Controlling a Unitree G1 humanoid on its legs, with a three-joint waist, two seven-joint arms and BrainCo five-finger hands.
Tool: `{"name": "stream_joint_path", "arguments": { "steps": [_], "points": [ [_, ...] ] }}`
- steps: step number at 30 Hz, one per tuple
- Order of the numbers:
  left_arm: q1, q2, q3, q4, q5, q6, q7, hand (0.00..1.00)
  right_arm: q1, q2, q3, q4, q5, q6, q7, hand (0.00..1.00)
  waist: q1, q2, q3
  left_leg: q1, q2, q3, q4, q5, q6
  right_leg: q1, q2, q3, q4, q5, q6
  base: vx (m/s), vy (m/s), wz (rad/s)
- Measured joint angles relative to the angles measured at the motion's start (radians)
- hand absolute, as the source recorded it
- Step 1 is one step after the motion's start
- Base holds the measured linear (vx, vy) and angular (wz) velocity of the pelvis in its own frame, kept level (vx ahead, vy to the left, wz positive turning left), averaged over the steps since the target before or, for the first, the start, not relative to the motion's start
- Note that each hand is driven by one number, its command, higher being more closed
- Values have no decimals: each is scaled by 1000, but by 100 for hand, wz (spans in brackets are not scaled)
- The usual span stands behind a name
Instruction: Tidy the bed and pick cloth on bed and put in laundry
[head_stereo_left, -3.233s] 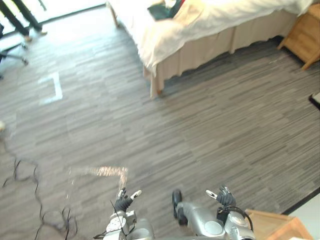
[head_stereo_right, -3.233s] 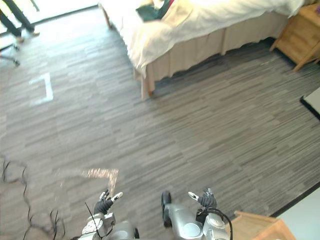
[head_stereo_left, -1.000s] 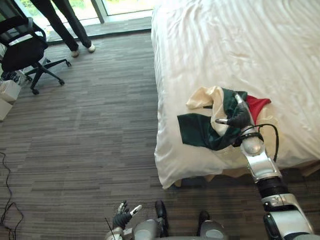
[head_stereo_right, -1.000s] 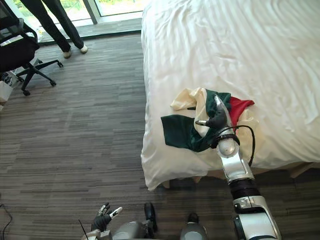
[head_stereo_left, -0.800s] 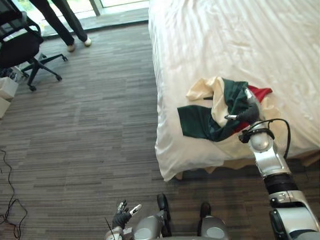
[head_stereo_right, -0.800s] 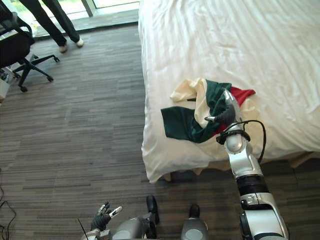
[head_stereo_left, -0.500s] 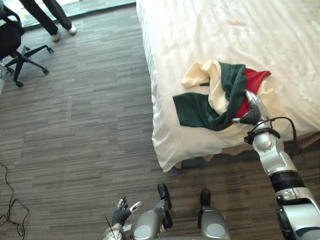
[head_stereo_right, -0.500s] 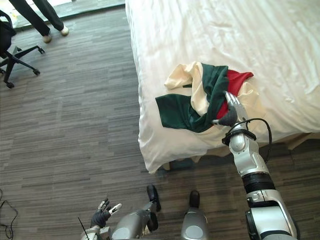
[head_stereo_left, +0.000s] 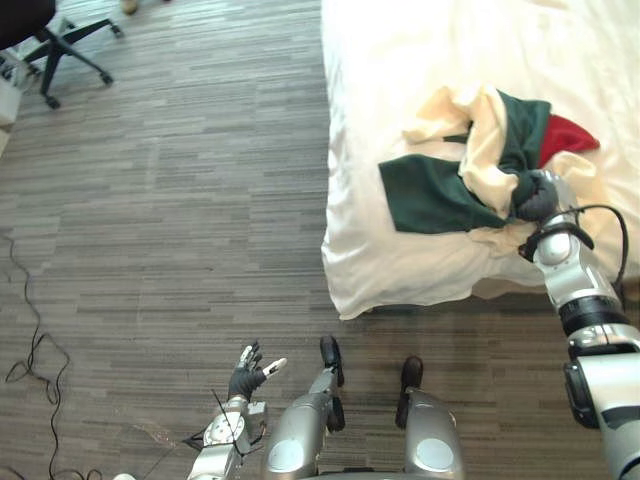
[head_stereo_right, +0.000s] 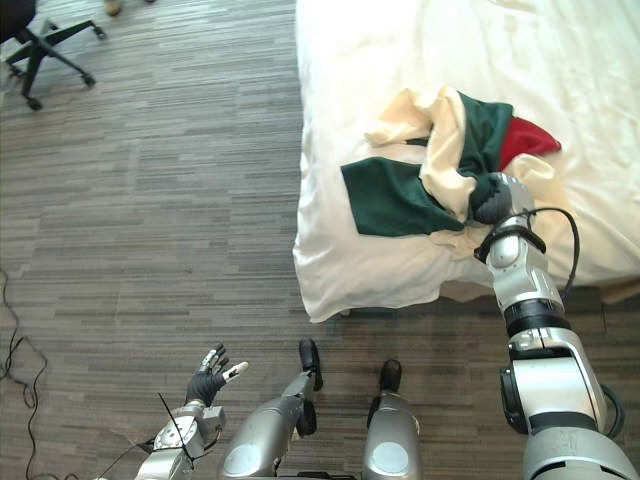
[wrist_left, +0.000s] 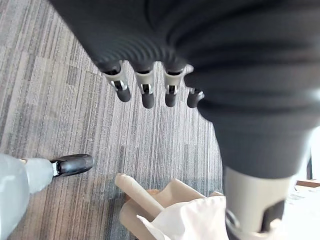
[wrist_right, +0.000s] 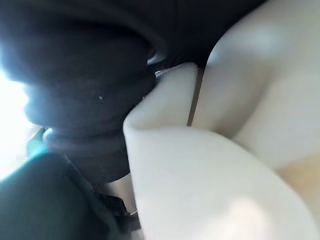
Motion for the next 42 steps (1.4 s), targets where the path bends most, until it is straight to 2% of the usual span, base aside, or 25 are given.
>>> {"name": "stream_joint_path", "arguments": {
  "steps": [1, 6, 9, 11, 17, 20, 21, 23, 24, 25, 26, 28, 30, 31, 32, 33, 34, 35, 36, 37, 38, 39, 40, 41, 42],
  "points": [
    [5, 8, 7, -15, 0, 1, 1, 0, 68, 35, -47, -64, 50, -8, -11, 100, -14, -5, -1, 3, -8, -30, 0, 10, -5, 3, 26, 72, 17, -31, -5, 74, -144, 60],
    [13, 4, 72, -23, 0, 20, 6, 0, 229, 202, -100, -211, 210, -41, -15, 100, -14, -41, -22, 51, 25, -33, 5, 18, -15, 60, 53, 62, -7, -37, -7, 82, -136, 6],
    [24, 0, 82, -25, 1, 30, 5, 0, 363, 313, -92, -263, 263, -56, 3, 100, -13, -74, -72, 80, 48, -30, 6, 1, -40, 111, 77, 62, -47, -34, -13, 128, -133, -5],
    [40, -12, 87, -30, 1, 44, 6, 0, 481, 398, -60, -268, 291, -72, 42, 100, -13, -96, -105, 119, 57, -7, 6, -10, -54, 156, 85, 72, -73, -33, -13, 124, -83, -12],
    [68, -74, 89, -30, 0, 60, 7, 0, 642, 508, 1, -227, 377, -72, 115, 100, -14, -87, -142, 165, 62, 54, 6, -17, -63, 189, 89, 127, -96, -24, -27, 27, -24, -28],
    [93, -111, 124, -46, -3, 62, 7, 0, 721, 576, 23, -216, 476, -71, 154, 100, -10, -85, -154, 179, 79, 82, 6, -25, -71, 189, 101, 139, -86, -20, -34, -70, -19, -17],
    [96, -114, 125, -49, -4, 63, 7, 0, 725, 579, 25, -216, 481, -71, 159, 100, -10, -85, -155, 179, 80, 83, 6, -27, -71, 189, 101, 137, -85, -20, -34, -110, -29, 1],
    [130, -140, 127, -103, -11, 64, 7, 0, 777, 587, 43, -217, 518, -71, 170, 100, -6, -86, -161, 161, 89, 123, 24, -77, -72, 190, 98, 118, -68, -31, -35, -141, -37, 24],
    [133, -147, 127, -113, -11, 64, 6, 0, 786, 589, 43, -217, 521, -71, 170, 100, -2, -86, -161, 153, 90, 135, 40, -94, -82, 190, 93, 112, -65, -33, -33, -130, -49, 40],
    [140, -161, 126, -127, -12, 64, 6, 0, 797, 589, 45, -217, 526, -71, 170, 100, 9, -88, -162, 147, 90, 173, 53, -142, -106, 191, 76, 91, -65, -32, -35, -92, -19, 55],
    [146, -170, 124, -145, -14, 64, 3, 0, 801, 590, 48, -216, 525, -73, 170, 100, 12, -106, -159, 117, 99, 227, 147, -170, -73, 188, 43, 65, -65, -36, -47, -98, -10, 59],
    [170, -174, 123, -151, -23, 63, 1, 0, 804, 572, 50, -216, 522, -72, 170, 100, 13, -90, -168, 93, 128, 245, 291, -202, -38, 190, 33, 29, -32, -63, -34, -77, 16, 55],
    [196, -167, 121, -156, -26, 63, 1, 0, 791, 553, 55, -203, 510, -70, 171, 100, 15, -85, -183, 95, 111, 238, 275, -227, -35, 192, 22, 10, -3, -88, -21, -16, 43, 50],
    [209, -163, 119, -162, -30, 62, 1, 0, 782, 551, 70, -203, 499, -72, 174, 100, 17, -97, -192, 95, 89, 247, 235, -234, -33, 197, 6, -7, -38, -71, -18, 56, 139, 77],
    [209, -157, 120, -159, -31, 63, 1, 0, 776, 559, 70, -194, 494, -75, 176, 100, 14, -104, -194, 77, 93, 273, 286, -247, -2, 218, -23, -48, -80, -42, -3, 60, 137, 71],
    [209, -155, 118, -159, -31, 63, 1, 0, 771, 559, 70, -185, 494, -75, 176, 100, 12, -100, -196, 61, 109, 292, 339, -250, 8, 222, -25, -71, -77, -39, 2, 138, 118, 89],
    [213, -155, 115, -157, -31, 64, 1, 0, 757, 554, 69, -170, 493, -73, 175, 100, 13, -77, -206, 46, 120, 309, 374, -244, 16, 227, -15, -110, -52, -52, 9, 114, 104, 122],
    [211, -158, 97, -178, -36, 64, 4, 0, 738, 553, 68, -129, 492, -68, 174, 100, 10, -82, -200, 26, 89, 273, 375, -216, 47, 223, -28, -157, -2, -43, -21, 107, 121, 141],
    [208, -157, 81, -185, -43, 63, 5, 0, 733, 554, 67, -124, 491, -68, 172, 100, 1, -55, -188, 20, 83, 238, 359, -191, 60, 215, -14, -175, 16, -35, -55, -25, 63, 235],
    [187, -161, 77, -183, -49, 61, 4, 0, 725, 555, 56, -96, 486, -72, 166, 100, -59, -61, -210, 42, 32, 150, 176, -90, -17, 234, 64, -185, -133, -45, -85, -55, -25, 225],
    [181, -151, 86, -188, -51, 59, 5, 0, 721, 579, 49, -89, 485, -72, 165, 100, -69, -89, -220, 53, 24, 248, 171, -151, 73, 246, 41, -220, -205, 2, -95, -62, -55, 300],
    [139, -168, 77, -140, -52, 66, 5, 0, 709, 580, 25, -67, 484, -67, 157, 100, -76, -60, -192, 80, 133, 504, 315, -281, 78, 292, 31, -364, -195, 20, -53, 25, 33, 276],
    [126, -177, 72, -102, -52, 68, 2, 0, 705, 567, 20, -47, 484, -58, 157, 100, -91, -58, -187, 113, 215, 709, 381, -321, 35, 317, 16, -465, -181, 18, -51, 33, 90, 268],
    [125, -179, 72, -93, -52, 72, 3, 0, 701, 560, 20, -45, 484, -51, 157, 100, -96, -47, -189, 136, 239, 784, 384, -321, 34, 330, 10, -516, -173, 17, -49, 67, 224, 266],
    [134, -173, 72, -94, -52, 85, 2, 0, 710, 551, 21, -45, 485, -42, 156, 100, -93, -43, -183, 150, 240, 869, 374, -322, 44, 372, -14, -628, -141, 12, -40, 48, 199, 187]
  ]
}}
